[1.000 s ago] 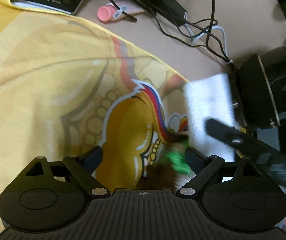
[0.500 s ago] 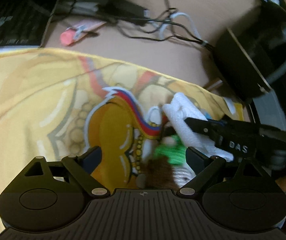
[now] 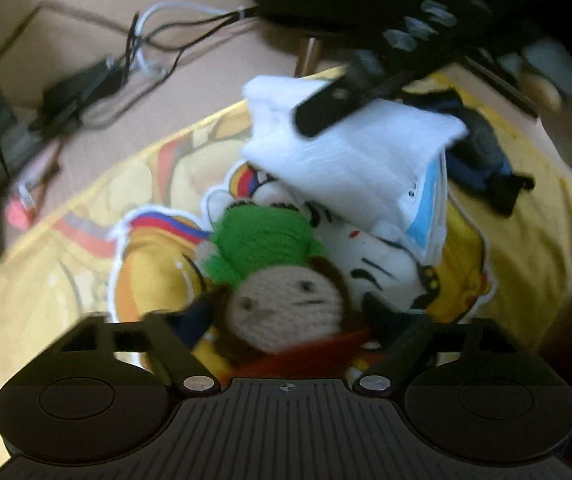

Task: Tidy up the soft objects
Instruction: 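Hold the doll with the left gripper while the right gripper wipes its head, then rotate the doll with the left gripper while the right gripper wipes its red base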

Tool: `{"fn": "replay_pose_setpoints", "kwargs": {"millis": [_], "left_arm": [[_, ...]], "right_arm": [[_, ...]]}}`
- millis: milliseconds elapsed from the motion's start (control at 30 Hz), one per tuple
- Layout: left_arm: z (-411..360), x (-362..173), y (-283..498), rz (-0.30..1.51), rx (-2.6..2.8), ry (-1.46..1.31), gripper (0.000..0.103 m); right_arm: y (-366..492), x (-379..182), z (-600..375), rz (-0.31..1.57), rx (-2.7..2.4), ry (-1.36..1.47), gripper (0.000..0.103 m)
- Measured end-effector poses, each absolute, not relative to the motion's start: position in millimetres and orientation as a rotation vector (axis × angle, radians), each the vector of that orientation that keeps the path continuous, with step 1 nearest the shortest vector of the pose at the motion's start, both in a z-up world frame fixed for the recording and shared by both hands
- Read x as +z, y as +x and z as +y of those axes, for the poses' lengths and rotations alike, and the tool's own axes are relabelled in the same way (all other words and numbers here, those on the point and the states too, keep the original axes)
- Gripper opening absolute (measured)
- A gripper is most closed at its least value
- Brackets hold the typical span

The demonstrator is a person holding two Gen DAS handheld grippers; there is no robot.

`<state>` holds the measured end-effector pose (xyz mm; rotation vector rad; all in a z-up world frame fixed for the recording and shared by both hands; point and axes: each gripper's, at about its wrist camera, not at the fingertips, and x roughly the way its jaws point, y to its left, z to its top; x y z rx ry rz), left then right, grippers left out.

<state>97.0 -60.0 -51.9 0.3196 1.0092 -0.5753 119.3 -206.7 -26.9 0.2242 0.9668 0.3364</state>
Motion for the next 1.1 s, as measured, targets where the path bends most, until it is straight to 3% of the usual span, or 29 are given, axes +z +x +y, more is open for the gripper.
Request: {"fn": "replay_pose_setpoints", "kwargs": {"millis": [133,367,533,833,933,1100], "left_arm": [[-19,-47,117,1.039,-0.472,0.039,0.076],[81,-74,140,1.132,-0.329,-0.812,0.076],[82,-89,138,1.178,-0.46,-1.11,0.076],[95,-119,130,1.242,-0.404,-1.31,0.077],[101,-127,128,1.258,-0.374,-1.357,0.083],[110,-98,126,1.22,-0.39,-1.174,0.094]], "right_arm": [[118,-28,-212,0.971,0.316,0.234,0.014],[120,-13,-196,0.94,0.4,0.228,0.014],[120,1,-182,0.905,0.465,0.213,0.014],[118,-10,-204,0.957,0.409,0.251,0.015],[117,-18,-196,0.996,0.461,0.267,0.015],[117,-35,-174,1.062,0.5,0.224,0.015]]}}
